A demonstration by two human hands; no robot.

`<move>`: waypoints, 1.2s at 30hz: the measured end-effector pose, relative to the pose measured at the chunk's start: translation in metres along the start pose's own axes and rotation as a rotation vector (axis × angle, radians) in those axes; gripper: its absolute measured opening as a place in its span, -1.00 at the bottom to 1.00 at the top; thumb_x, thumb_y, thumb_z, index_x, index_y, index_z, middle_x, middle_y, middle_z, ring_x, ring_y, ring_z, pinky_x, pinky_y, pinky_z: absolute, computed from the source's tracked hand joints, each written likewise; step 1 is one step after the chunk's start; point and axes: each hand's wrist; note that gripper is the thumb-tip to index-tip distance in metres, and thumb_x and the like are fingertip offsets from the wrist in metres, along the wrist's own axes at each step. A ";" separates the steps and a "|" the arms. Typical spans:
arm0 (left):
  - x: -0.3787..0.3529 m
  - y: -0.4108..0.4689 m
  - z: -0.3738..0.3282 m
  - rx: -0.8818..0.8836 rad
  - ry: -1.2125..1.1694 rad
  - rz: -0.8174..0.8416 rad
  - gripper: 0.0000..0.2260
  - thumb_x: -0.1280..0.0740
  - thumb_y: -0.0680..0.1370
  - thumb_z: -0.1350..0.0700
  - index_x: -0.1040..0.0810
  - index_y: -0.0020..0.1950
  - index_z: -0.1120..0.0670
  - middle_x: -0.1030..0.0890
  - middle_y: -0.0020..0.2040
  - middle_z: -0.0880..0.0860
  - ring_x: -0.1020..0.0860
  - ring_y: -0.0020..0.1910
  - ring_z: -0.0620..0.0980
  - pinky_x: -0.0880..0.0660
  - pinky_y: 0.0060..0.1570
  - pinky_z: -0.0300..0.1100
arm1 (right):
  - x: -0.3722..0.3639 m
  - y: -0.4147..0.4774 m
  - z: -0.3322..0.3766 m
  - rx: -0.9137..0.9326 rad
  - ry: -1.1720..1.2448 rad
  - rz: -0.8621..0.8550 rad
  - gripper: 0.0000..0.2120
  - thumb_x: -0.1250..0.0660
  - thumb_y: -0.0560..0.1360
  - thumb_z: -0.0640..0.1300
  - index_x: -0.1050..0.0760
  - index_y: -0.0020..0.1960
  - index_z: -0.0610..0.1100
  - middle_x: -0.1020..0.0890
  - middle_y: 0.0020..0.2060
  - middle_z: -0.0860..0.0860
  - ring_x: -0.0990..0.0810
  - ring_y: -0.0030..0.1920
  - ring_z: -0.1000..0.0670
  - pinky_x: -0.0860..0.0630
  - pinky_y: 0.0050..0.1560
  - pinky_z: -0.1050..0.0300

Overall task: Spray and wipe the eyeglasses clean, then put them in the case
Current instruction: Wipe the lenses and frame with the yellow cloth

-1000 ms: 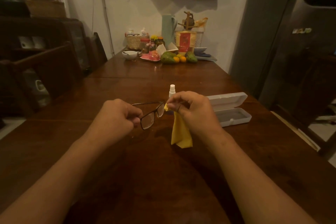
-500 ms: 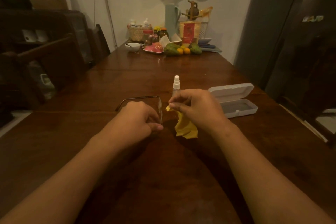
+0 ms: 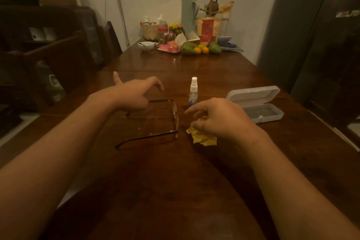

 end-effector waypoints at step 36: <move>-0.049 0.015 0.055 -0.276 -0.472 -0.034 -0.67 -0.55 0.26 -0.07 -0.65 -0.03 -0.36 -0.46 0.20 -0.48 0.13 0.55 -0.09 0.13 0.43 0.11 | 0.016 -0.008 0.018 0.015 0.779 -0.181 -0.83 -0.44 0.51 -0.15 -0.67 -0.06 0.14 -0.72 -0.15 0.19 -0.70 -0.13 0.17 -0.58 -0.30 0.30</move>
Point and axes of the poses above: each hand's wrist, its own y-axis towards the middle knuckle, its own x-axis out of the back of the hand, z = x × y
